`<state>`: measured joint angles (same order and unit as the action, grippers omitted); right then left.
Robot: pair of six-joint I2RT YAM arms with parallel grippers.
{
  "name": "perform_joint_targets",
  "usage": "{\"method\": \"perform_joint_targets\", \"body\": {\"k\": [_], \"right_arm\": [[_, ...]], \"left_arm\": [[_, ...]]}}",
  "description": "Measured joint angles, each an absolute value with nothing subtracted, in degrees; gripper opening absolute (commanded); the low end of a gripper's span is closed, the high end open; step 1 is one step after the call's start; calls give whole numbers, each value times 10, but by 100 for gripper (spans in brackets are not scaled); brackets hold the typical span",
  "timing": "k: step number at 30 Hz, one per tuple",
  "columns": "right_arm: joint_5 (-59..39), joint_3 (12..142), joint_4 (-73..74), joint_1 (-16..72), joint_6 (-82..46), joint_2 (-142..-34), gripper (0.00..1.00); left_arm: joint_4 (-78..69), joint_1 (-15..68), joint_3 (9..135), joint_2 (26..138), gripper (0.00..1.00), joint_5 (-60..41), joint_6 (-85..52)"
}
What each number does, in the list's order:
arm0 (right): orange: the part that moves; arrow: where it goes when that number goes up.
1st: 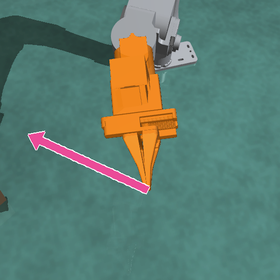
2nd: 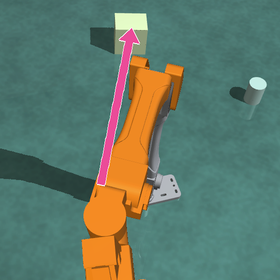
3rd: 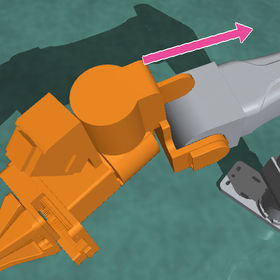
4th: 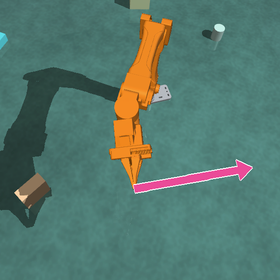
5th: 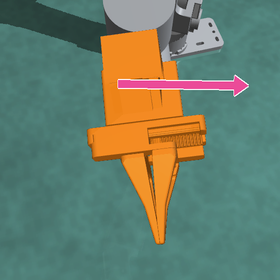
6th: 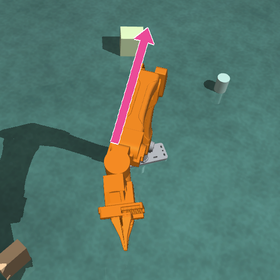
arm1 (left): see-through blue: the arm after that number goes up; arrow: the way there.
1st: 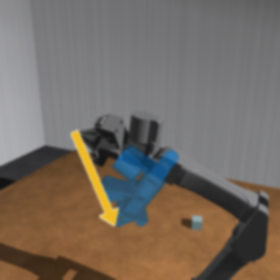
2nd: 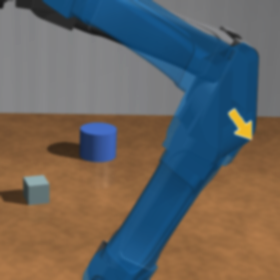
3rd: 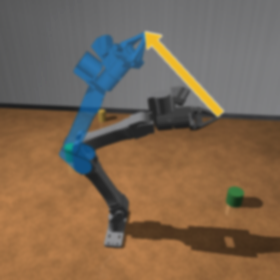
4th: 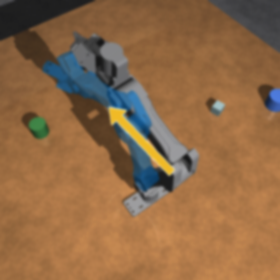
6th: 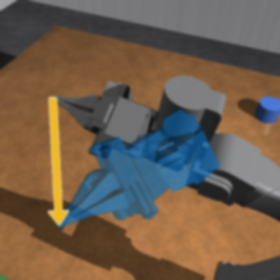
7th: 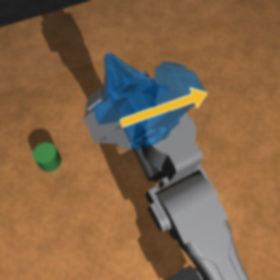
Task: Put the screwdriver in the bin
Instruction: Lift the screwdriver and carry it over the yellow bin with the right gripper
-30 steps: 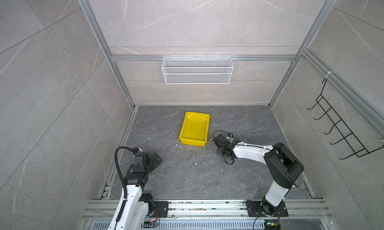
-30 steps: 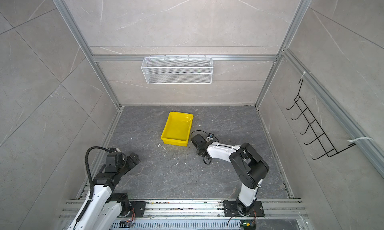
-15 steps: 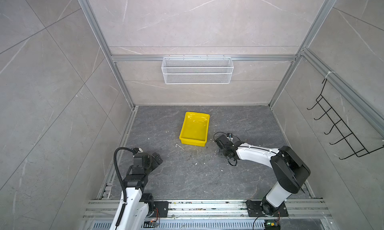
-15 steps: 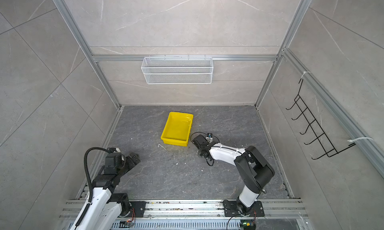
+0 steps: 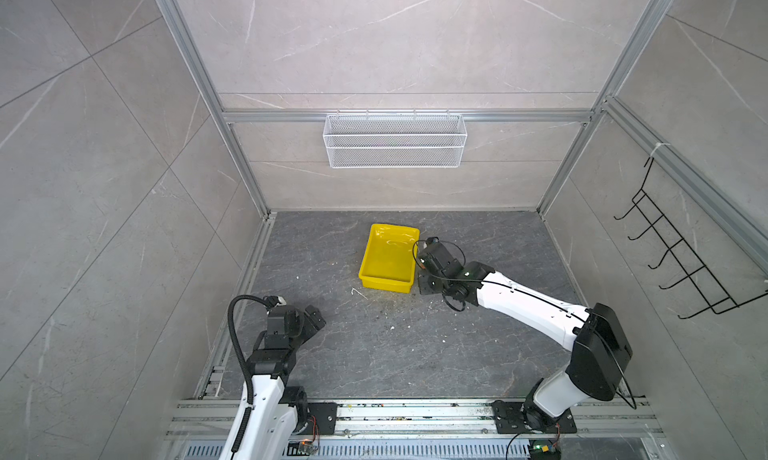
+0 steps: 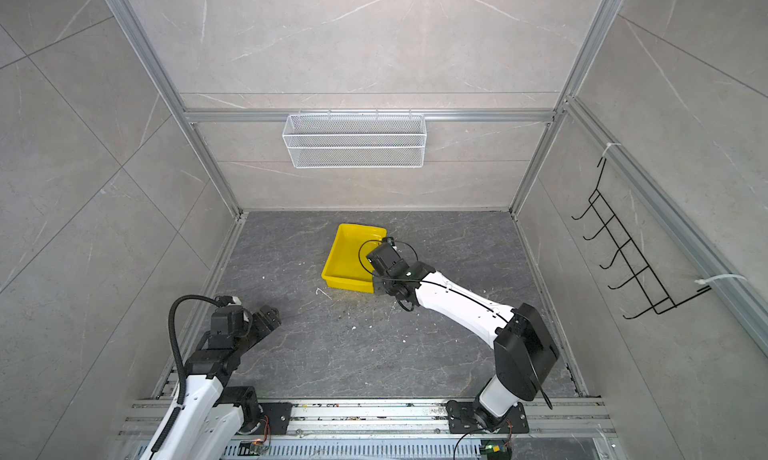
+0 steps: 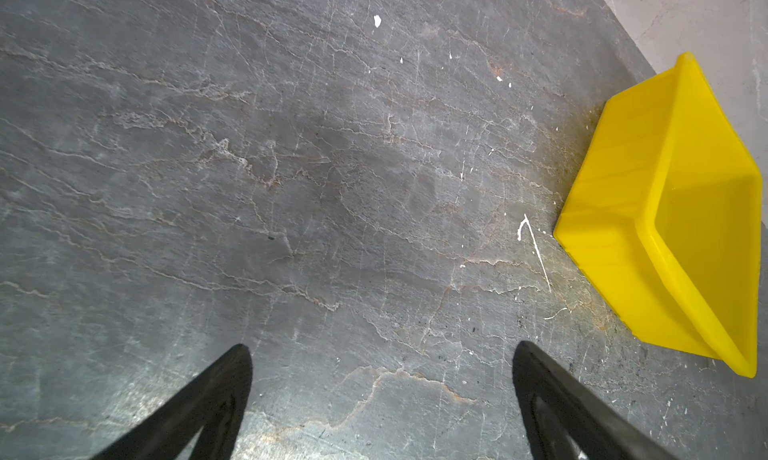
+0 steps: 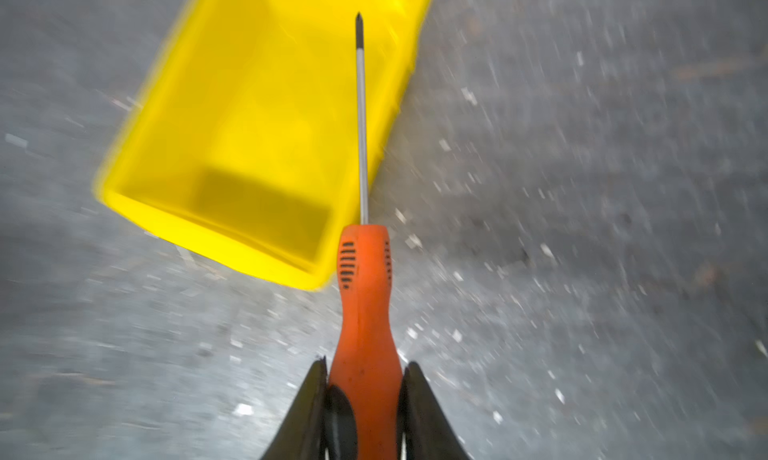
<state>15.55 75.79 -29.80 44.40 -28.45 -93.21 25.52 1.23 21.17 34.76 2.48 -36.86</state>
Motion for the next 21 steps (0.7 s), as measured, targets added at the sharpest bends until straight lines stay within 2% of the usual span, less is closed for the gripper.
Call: {"method": "perform_joint_targets", "body": {"k": [6,14,21], "right_arm": [[139,871,-276,444,-319,-1028,9],[113,980,-261,442,-455,-1176,9],[48,1062,-230,417,-567,-1284,12]], "left_arm": [[255,12,208,334,100,26,-369],[255,12,208,336,100,29,-369],[255,12,209,339,100,30,-369]]}}
